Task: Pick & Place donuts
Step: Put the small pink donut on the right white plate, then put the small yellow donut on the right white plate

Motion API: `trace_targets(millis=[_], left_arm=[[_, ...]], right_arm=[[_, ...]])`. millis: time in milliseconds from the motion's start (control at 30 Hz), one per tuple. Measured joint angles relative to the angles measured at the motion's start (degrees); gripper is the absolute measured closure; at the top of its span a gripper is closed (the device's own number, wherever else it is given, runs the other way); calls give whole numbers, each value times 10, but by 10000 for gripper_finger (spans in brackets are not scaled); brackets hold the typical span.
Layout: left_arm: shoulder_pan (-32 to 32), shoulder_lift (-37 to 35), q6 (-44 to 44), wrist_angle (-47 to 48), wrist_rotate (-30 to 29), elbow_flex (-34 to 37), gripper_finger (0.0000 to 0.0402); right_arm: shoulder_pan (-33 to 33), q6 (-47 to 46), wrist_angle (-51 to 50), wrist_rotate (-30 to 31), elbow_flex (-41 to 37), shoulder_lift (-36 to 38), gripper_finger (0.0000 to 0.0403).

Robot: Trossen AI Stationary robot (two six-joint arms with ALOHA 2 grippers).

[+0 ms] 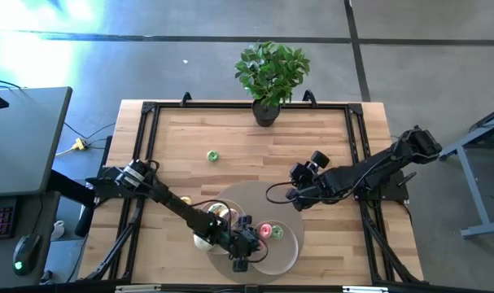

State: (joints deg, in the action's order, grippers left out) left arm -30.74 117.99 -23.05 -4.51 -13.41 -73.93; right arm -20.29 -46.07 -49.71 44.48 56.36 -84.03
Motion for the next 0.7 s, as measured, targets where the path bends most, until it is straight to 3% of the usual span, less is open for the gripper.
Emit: trace_targets(millis=[167,333,567,700], left_arm=[[0,-1,-20,1,53,0,281],[0,-37,-67,40,56,0,272],[0,-149,-117,245,15,-1,285],[4,-235,-132,384,-53,-1,297]], right_arm=[[0,10,5,0,0,0,274],[0,11,9,0,0,0,274],[0,11,12,0,0,0,274],[0,11,14,0,0,0,274]])
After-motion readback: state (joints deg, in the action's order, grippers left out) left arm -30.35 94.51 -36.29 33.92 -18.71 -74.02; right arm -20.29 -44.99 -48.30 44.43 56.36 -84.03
